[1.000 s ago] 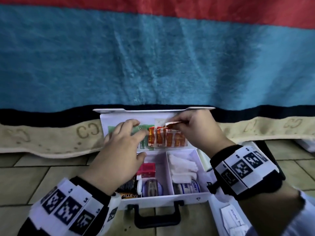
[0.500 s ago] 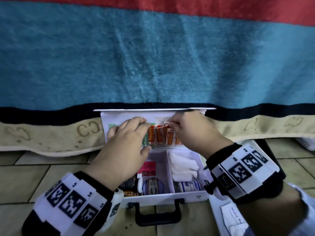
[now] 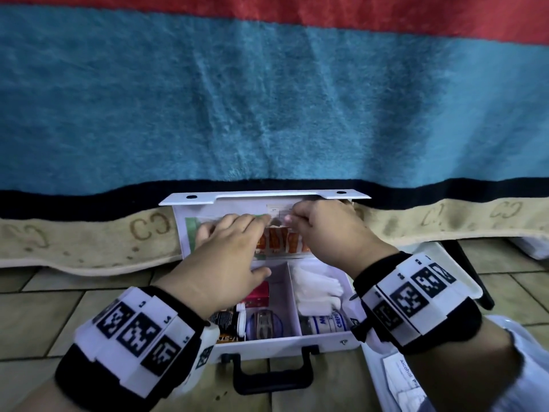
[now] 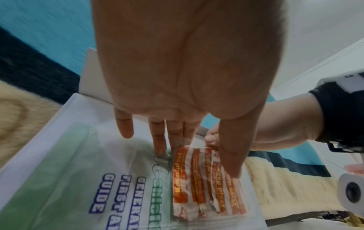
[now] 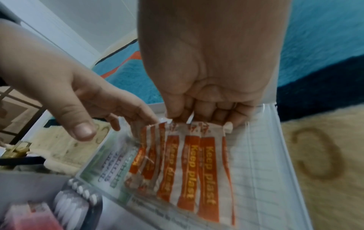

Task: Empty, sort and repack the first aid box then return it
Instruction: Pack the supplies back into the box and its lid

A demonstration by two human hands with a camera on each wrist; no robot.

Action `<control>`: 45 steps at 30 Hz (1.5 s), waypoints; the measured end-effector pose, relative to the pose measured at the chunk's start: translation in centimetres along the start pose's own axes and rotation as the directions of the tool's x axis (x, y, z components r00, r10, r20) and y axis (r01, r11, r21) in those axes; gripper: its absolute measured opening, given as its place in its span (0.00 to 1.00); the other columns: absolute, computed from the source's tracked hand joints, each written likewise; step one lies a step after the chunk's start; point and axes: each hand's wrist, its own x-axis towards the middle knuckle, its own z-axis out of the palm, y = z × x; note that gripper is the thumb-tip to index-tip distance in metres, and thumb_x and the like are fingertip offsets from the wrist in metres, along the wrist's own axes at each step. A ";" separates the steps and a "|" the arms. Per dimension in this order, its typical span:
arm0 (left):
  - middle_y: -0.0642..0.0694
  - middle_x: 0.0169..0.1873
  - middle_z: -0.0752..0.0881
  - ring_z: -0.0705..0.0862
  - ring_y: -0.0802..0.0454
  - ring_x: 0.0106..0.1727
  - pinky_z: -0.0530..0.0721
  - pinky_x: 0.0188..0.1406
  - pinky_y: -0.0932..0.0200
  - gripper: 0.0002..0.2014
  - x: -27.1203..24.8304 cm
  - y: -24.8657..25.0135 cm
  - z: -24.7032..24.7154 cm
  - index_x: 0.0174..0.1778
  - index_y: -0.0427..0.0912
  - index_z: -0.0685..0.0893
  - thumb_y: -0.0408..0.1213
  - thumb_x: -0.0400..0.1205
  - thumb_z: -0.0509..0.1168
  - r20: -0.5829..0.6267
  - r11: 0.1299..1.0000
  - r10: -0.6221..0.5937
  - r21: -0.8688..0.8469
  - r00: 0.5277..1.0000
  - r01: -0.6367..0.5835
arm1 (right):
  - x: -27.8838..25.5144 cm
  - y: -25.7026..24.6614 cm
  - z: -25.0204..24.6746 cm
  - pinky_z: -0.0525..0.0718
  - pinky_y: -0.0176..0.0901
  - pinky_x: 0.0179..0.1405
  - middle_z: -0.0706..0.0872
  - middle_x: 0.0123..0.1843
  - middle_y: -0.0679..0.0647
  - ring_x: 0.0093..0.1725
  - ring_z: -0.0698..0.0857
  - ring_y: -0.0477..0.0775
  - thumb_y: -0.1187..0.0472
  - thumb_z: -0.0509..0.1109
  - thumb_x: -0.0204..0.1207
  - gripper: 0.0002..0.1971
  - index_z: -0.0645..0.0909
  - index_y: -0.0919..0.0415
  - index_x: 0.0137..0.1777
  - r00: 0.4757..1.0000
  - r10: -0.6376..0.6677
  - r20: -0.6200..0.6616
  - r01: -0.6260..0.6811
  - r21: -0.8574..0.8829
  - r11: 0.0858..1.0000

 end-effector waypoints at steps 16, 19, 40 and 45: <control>0.55 0.76 0.65 0.65 0.53 0.77 0.58 0.79 0.51 0.27 -2.4 4.3 0.0 0.77 0.52 0.66 0.50 0.81 0.62 -0.032 0.988 0.130 -0.083 0.991 -0.133 | -13.4 9.5 -5.4 0.71 0.18 0.27 0.88 0.34 0.37 0.25 0.80 0.31 0.67 0.68 0.77 0.10 0.89 0.56 0.50 0.939 0.321 -0.120 -0.294 0.202 0.934; 0.54 0.70 0.72 0.74 0.52 0.67 0.73 0.68 0.53 0.21 -2.9 6.7 1.2 0.73 0.53 0.71 0.50 0.83 0.60 0.118 0.974 0.218 -0.087 0.969 -0.209 | -17.6 13.8 -2.8 0.70 0.22 0.31 0.89 0.56 0.50 0.46 0.82 0.43 0.62 0.69 0.77 0.12 0.85 0.53 0.59 0.863 0.504 0.042 -0.503 -0.026 0.864; 0.55 0.69 0.76 0.77 0.52 0.67 0.73 0.67 0.49 0.21 -3.7 10.2 4.6 0.64 0.49 0.80 0.57 0.83 0.54 0.457 0.922 0.220 0.192 0.862 -0.337 | -21.3 14.8 4.3 0.77 0.43 0.59 0.79 0.63 0.57 0.60 0.81 0.57 0.58 0.63 0.79 0.16 0.76 0.58 0.66 0.823 0.534 0.193 -0.441 -0.375 0.816; 0.55 0.66 0.78 0.79 0.51 0.63 0.73 0.67 0.50 0.22 -3.7 10.4 5.0 0.63 0.48 0.80 0.59 0.83 0.54 0.444 0.925 0.202 0.207 0.873 -0.319 | -21.7 14.7 3.6 0.73 0.39 0.48 0.83 0.54 0.54 0.52 0.81 0.54 0.61 0.62 0.77 0.07 0.74 0.48 0.41 0.865 0.482 0.139 -0.427 -0.300 0.853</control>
